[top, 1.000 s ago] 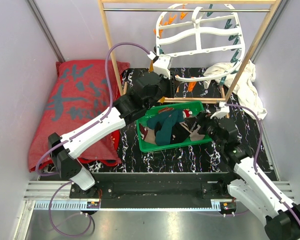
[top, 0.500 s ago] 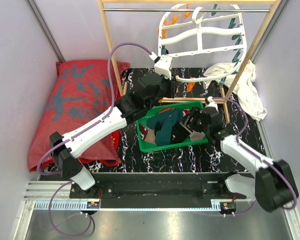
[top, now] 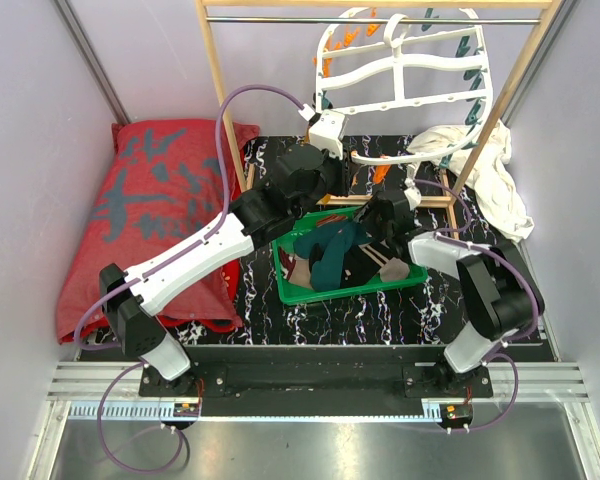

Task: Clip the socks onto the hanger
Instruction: Adjust the sock in the bin.

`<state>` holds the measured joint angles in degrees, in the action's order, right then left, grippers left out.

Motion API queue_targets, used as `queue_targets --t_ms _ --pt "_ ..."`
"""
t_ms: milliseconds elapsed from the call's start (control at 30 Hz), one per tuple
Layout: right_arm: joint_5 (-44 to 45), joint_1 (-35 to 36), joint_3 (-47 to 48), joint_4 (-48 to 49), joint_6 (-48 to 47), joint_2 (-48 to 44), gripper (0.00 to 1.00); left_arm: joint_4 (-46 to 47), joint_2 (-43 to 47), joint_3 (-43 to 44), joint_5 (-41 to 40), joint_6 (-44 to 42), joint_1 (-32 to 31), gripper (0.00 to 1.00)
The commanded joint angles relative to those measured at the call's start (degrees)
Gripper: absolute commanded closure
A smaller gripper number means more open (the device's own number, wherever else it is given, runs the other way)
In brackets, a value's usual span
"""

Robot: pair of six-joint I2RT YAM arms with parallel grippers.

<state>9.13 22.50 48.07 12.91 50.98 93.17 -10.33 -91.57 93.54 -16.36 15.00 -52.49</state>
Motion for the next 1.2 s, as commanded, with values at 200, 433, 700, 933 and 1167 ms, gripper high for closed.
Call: queue_targets --t_ms 200,433,700,933,1167 --pt "-1.56 -0.53 1.85 4.41 0.52 4.13 0.74 1.98 0.25 2.09 -0.69 0.2 -0.16 1.0" --pt "-6.22 -0.62 -1.66 6.16 -5.97 -2.45 1.0 1.45 0.78 2.09 -1.22 0.02 -0.16 1.0" --pt "-22.47 -0.53 -13.87 13.63 -23.37 -20.72 1.0 0.66 1.04 2.96 -2.18 0.2 -0.16 1.0" --pt "-25.56 0.0 -19.59 10.13 -27.26 -33.4 1.0 0.22 1.13 4.11 -2.89 0.2 -0.16 1.0" --pt "-23.63 -0.09 -25.48 -0.77 -7.58 -30.58 0.92 -0.31 0.6 4.11 -1.92 1.26 -0.16 1.0"
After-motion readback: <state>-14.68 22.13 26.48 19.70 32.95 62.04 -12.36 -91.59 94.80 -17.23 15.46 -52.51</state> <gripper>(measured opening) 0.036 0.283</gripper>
